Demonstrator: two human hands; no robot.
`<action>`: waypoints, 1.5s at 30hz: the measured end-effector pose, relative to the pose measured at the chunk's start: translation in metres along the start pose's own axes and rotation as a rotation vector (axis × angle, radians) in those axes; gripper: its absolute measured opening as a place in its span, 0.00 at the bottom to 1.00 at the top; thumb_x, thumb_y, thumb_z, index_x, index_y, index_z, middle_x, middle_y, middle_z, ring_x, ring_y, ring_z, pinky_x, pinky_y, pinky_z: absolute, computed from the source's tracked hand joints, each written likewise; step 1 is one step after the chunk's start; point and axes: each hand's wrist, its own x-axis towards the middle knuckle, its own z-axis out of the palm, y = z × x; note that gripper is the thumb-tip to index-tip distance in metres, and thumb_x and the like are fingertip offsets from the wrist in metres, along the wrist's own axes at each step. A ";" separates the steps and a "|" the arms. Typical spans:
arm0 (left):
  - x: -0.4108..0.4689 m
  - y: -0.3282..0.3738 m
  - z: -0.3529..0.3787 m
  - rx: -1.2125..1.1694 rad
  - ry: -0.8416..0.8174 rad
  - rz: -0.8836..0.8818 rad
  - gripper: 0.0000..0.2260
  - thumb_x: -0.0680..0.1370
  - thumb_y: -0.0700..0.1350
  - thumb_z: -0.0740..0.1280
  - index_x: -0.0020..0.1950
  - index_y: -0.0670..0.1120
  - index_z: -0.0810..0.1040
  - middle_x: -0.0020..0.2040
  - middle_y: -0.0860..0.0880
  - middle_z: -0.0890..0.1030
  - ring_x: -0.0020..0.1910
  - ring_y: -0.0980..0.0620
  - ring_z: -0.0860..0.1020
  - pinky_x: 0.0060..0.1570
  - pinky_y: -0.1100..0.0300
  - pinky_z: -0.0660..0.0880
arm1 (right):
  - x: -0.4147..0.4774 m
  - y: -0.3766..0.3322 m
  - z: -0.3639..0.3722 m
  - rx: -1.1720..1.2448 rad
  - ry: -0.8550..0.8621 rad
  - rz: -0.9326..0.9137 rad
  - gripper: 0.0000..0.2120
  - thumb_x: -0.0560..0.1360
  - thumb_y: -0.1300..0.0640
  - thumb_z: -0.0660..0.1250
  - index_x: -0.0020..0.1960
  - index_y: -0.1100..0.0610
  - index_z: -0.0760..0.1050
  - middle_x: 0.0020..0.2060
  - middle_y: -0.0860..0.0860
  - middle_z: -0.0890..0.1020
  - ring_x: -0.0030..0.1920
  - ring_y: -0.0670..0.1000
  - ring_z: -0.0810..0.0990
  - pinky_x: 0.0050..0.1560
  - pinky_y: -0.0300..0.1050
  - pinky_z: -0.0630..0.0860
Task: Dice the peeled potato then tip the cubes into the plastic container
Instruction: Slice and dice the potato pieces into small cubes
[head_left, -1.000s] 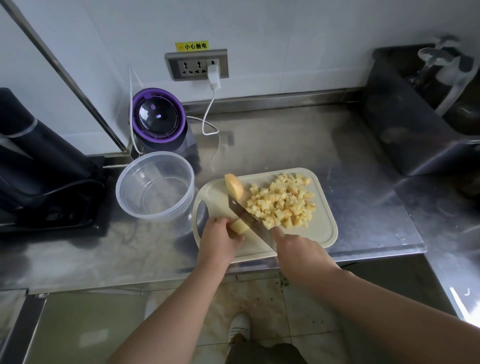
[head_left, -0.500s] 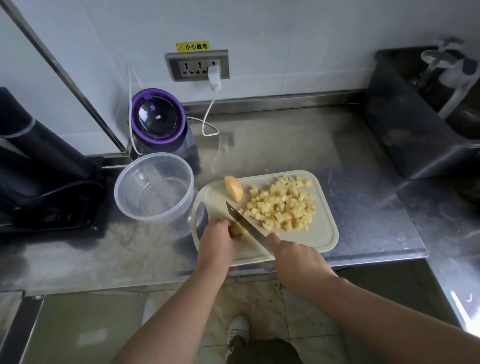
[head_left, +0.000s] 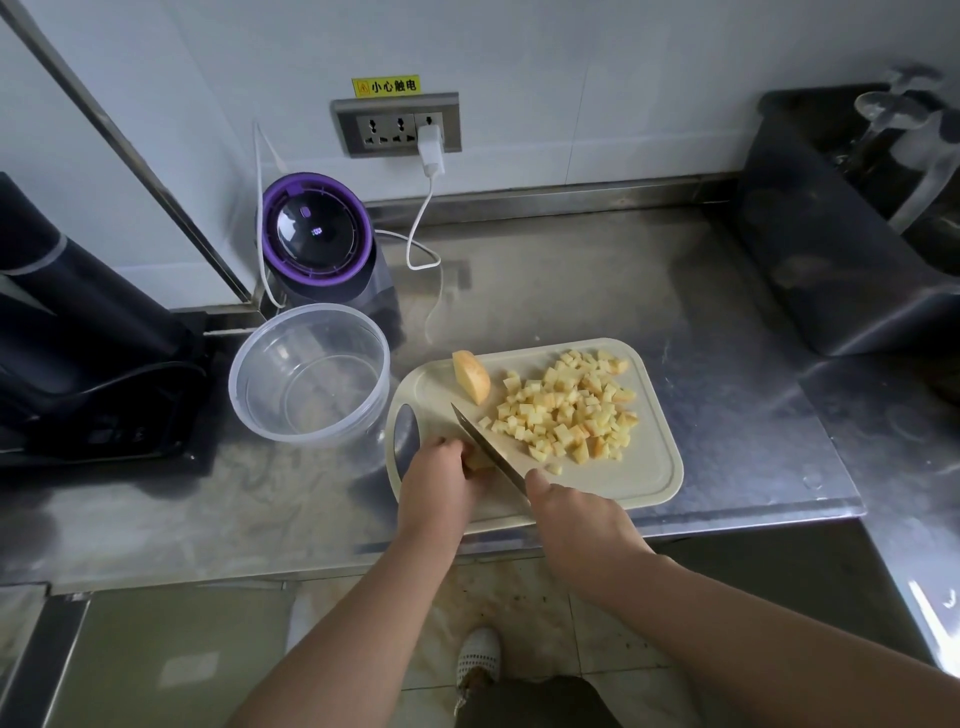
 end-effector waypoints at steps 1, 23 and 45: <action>0.000 0.000 0.000 -0.006 0.002 0.001 0.08 0.75 0.47 0.70 0.51 0.44 0.81 0.48 0.48 0.80 0.46 0.50 0.78 0.44 0.63 0.72 | 0.001 0.000 -0.001 0.018 0.007 0.012 0.21 0.79 0.65 0.62 0.67 0.55 0.58 0.44 0.50 0.74 0.41 0.49 0.79 0.40 0.42 0.78; -0.004 -0.005 -0.009 -0.013 -0.047 -0.020 0.08 0.77 0.45 0.67 0.54 0.44 0.80 0.50 0.49 0.81 0.49 0.49 0.79 0.50 0.57 0.77 | -0.007 -0.008 0.001 0.001 0.023 -0.004 0.21 0.78 0.66 0.61 0.67 0.54 0.58 0.43 0.50 0.74 0.41 0.50 0.79 0.40 0.43 0.77; 0.044 0.012 -0.058 -0.081 -0.080 0.049 0.07 0.76 0.40 0.68 0.53 0.44 0.80 0.50 0.49 0.83 0.51 0.48 0.80 0.55 0.54 0.75 | -0.024 0.051 -0.031 -0.025 0.039 0.003 0.16 0.83 0.55 0.56 0.70 0.49 0.59 0.52 0.51 0.79 0.44 0.48 0.80 0.44 0.41 0.79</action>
